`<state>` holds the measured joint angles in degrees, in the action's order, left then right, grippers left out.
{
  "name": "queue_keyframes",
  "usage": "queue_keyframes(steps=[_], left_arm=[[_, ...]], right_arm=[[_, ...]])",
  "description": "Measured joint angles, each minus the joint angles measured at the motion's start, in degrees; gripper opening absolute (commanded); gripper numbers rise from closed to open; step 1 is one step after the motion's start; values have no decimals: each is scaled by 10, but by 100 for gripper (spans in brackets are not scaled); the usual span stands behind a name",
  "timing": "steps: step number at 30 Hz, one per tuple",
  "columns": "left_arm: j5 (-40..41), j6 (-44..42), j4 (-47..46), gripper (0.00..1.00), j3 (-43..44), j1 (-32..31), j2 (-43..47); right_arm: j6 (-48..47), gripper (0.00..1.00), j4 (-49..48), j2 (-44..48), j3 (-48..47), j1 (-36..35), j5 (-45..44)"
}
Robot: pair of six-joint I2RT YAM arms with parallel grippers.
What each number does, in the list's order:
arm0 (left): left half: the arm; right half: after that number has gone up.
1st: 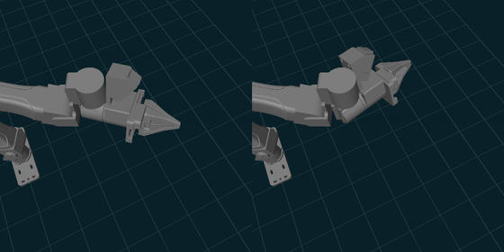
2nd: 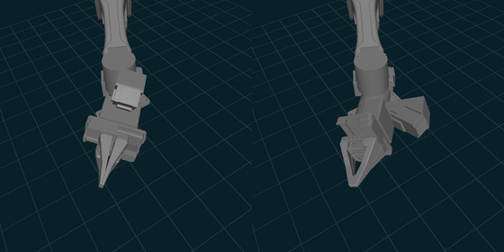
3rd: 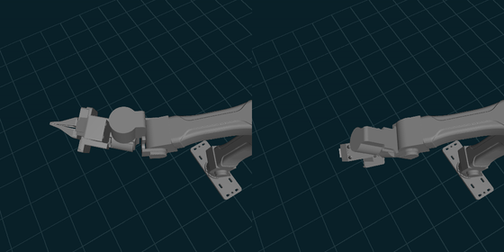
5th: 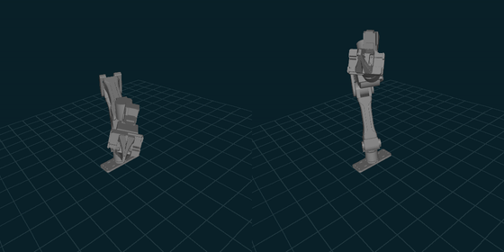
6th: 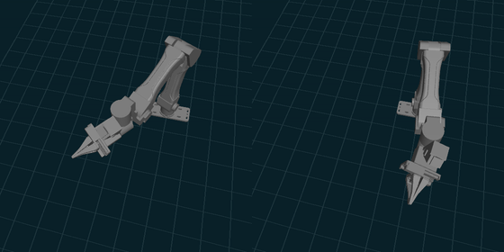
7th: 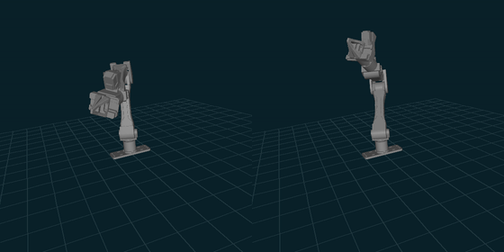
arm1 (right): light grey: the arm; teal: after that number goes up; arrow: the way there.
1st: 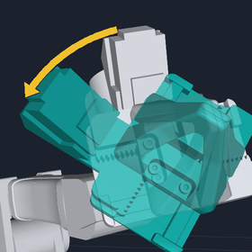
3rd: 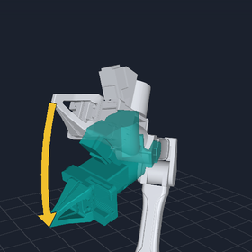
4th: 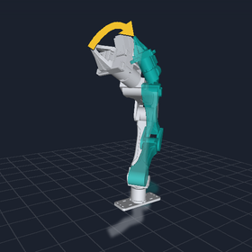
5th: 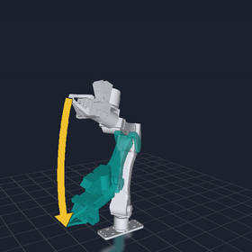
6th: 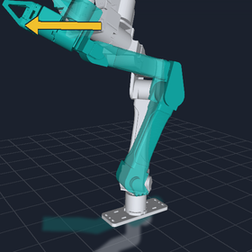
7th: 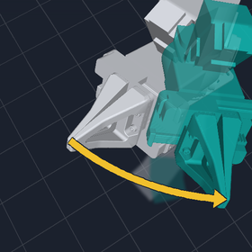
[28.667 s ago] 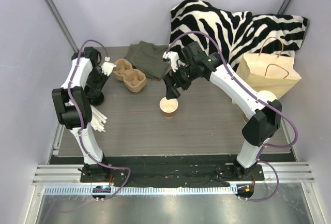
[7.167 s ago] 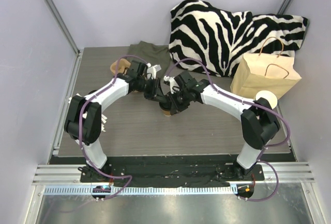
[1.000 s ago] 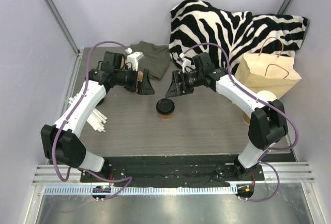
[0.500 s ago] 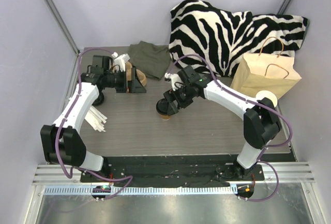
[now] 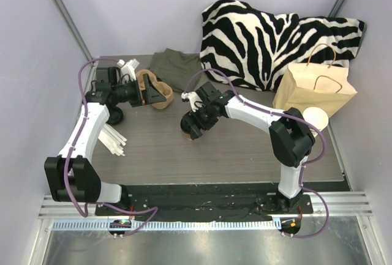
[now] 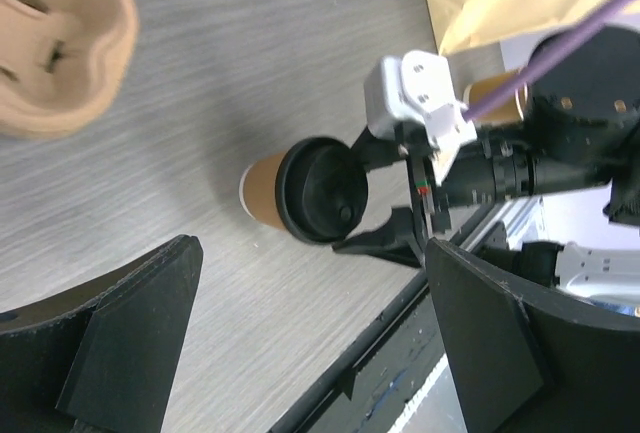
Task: Pack the takeout coffee
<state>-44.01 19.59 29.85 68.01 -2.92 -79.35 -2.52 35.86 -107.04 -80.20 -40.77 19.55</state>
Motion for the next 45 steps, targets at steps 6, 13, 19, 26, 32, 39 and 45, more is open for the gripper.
queue_keyframes(steps=[6,13,19,26,32,39,45], left_arm=[[-9,12,-9,100,-1,56,5],[-15,15,-9,100,-12,107,23],[-26,15,-9,100,-13,140,33],[-32,25,-9,100,-22,186,33],[-32,31,-9,100,-26,221,24],[-23,30,-7,99,-26,226,18],[6,36,-4,100,-27,233,18]], right_arm=[[-7,79,-30,-35,-52,-28,1],[-3,79,-70,-114,-127,-56,12],[19,79,-104,-180,-185,-75,17],[74,77,-154,-234,-253,-87,22],[124,76,-203,-267,-294,-91,26],[191,74,-236,-332,-362,-92,38],[226,74,-258,-340,-369,-99,62]])
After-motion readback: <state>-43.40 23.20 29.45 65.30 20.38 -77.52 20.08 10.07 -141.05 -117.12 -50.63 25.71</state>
